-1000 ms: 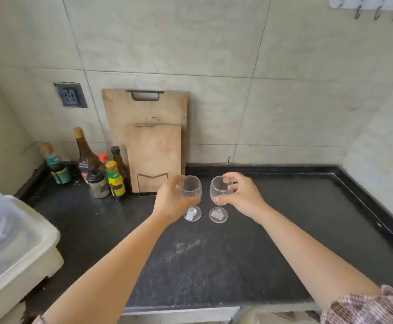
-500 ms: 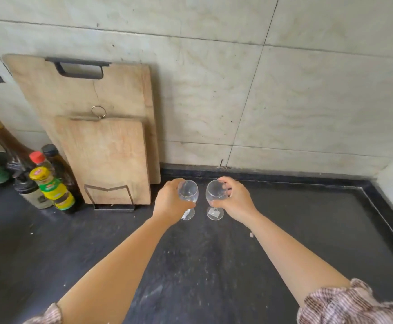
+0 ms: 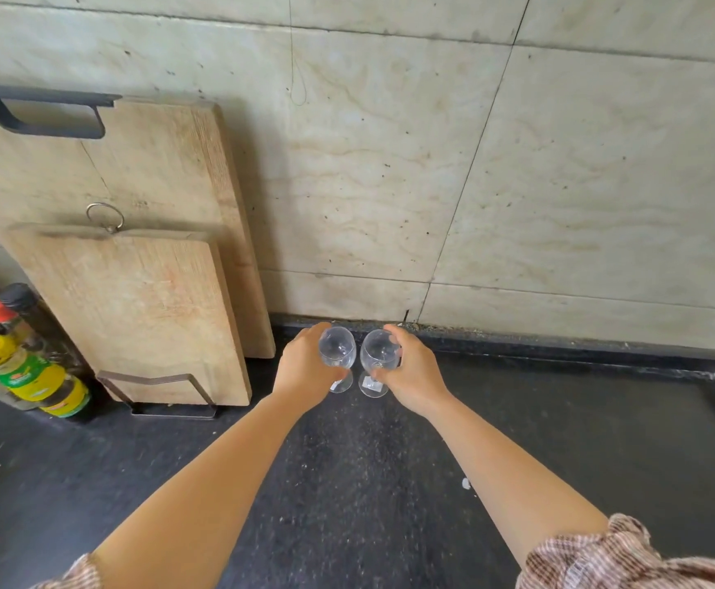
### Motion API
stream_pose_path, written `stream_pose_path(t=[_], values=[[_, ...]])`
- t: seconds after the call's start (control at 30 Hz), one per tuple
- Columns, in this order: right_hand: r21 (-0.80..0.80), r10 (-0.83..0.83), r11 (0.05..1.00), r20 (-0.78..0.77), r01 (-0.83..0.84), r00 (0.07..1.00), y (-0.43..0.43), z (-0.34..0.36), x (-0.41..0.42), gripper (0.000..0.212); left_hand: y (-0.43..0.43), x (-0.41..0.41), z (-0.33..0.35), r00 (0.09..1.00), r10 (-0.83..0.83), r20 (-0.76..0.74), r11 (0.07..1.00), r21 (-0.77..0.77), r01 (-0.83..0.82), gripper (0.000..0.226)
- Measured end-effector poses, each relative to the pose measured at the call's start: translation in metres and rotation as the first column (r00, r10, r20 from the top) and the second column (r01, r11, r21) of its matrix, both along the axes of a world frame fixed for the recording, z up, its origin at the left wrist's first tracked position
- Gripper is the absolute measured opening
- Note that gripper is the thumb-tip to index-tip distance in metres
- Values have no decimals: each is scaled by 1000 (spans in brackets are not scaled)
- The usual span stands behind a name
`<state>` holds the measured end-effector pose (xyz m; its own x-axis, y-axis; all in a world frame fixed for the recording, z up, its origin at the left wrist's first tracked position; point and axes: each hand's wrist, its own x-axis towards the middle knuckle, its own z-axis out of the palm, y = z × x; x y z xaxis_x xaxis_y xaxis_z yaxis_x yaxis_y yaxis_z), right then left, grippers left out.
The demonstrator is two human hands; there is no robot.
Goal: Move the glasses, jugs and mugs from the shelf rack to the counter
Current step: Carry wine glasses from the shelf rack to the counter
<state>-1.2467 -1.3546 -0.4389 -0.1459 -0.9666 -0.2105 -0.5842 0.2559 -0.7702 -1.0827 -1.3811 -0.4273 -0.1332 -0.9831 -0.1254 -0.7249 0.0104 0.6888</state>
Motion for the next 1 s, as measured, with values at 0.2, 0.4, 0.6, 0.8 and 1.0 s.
stream_pose_path(t=[0.2, 0.4, 0.6, 0.8, 1.0], values=[[5, 10, 1000, -12, -10, 1000, -3, -3, -2, 77, -4, -3, -3, 1000, -17, 9, 999, 48, 16, 53], [12, 3, 1000, -33, -3, 999, -3, -5, -1, 78, -1, -5, -5, 1000, 15, -22, 997, 75, -13, 60], [5, 9, 1000, -114, -8, 993, 0, 5, -1, 86, 4, 3, 2, 1000, 21, -13, 988, 156, -19, 96], [-166, 93, 977, -219, -132, 971, 22, 39, 28, 56, 42, 45, 29, 990, 118, -72, 992, 64, -113, 69], [-286, 310, 865, -340, -412, 888, 57, 100, 117, 47, 105, 127, 87, 959, 281, 30, 957, -80, -278, 47]])
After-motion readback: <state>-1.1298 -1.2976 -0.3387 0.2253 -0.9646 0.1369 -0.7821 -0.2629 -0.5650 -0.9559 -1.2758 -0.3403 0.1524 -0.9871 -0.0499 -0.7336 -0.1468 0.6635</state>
